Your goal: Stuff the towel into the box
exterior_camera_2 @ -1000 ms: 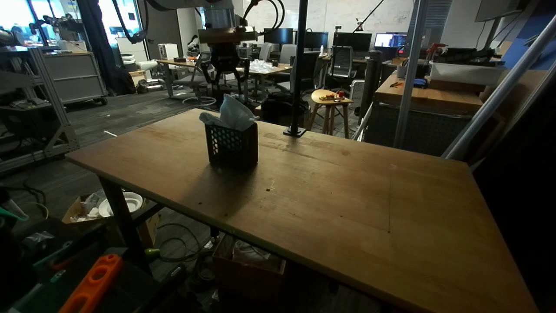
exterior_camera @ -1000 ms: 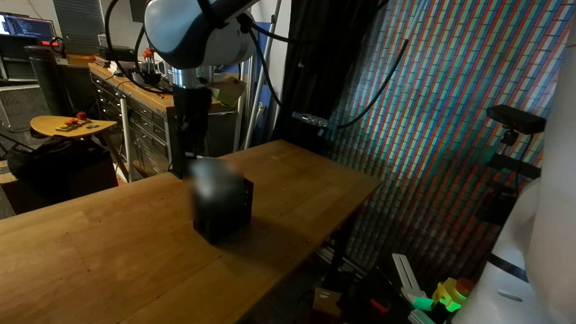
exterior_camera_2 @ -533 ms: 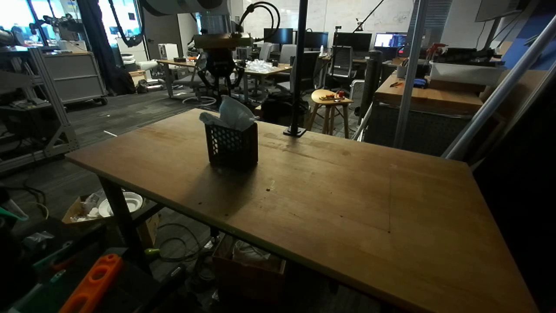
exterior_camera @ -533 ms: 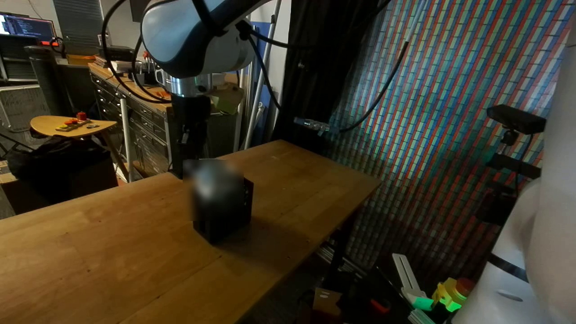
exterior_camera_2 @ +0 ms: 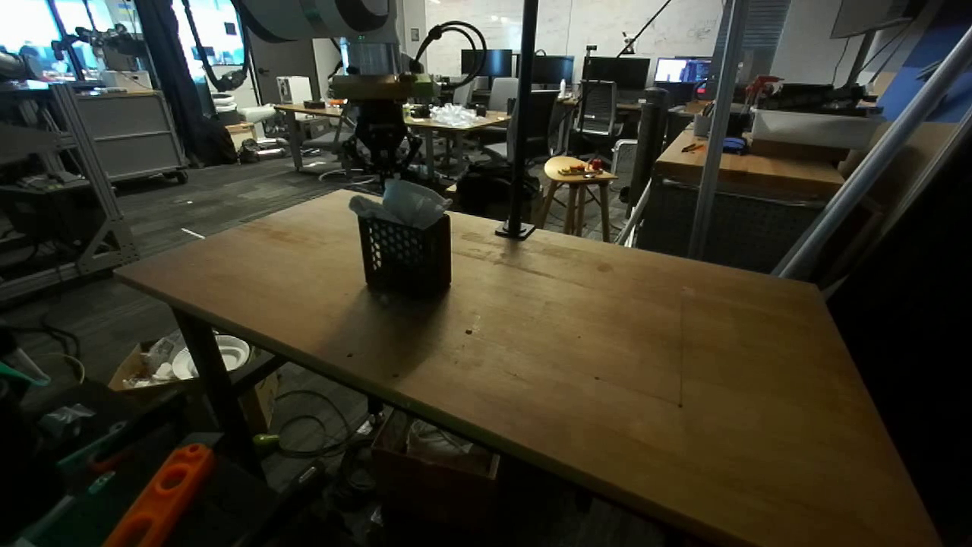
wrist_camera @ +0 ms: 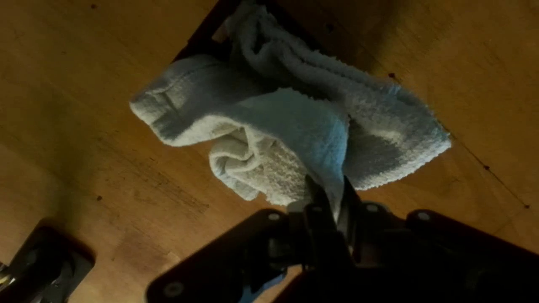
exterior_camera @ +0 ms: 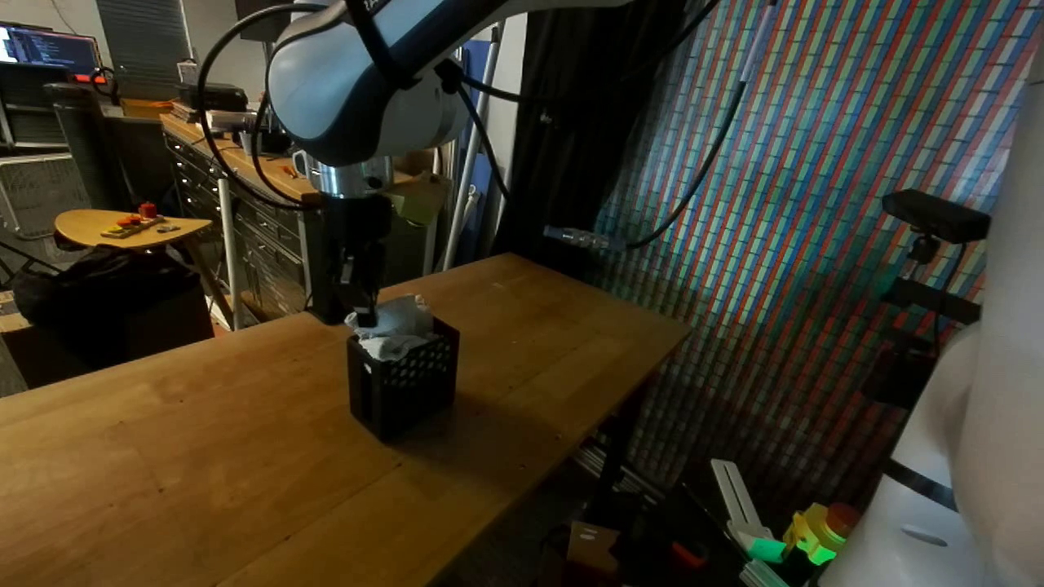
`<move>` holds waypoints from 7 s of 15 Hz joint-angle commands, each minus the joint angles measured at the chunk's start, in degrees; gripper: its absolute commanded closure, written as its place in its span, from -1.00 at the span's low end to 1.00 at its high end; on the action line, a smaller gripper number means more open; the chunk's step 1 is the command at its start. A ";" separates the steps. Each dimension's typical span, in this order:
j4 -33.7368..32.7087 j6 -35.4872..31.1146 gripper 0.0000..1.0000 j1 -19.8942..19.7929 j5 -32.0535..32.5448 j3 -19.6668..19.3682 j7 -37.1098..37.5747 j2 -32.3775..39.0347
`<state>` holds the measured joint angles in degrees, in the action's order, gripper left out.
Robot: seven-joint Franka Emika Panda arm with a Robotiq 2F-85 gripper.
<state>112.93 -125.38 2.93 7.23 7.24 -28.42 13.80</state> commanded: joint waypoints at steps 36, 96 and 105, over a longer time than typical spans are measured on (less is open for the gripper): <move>17.10 -19.00 0.75 -9.91 -45.30 3.13 -22.96 4.56; 9.67 -13.28 0.74 -6.14 -12.53 -1.08 -5.07 5.96; 9.35 -15.75 0.74 -8.57 -18.75 0.64 -9.48 9.01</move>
<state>123.09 -138.56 -4.19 -9.16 6.91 -35.21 19.35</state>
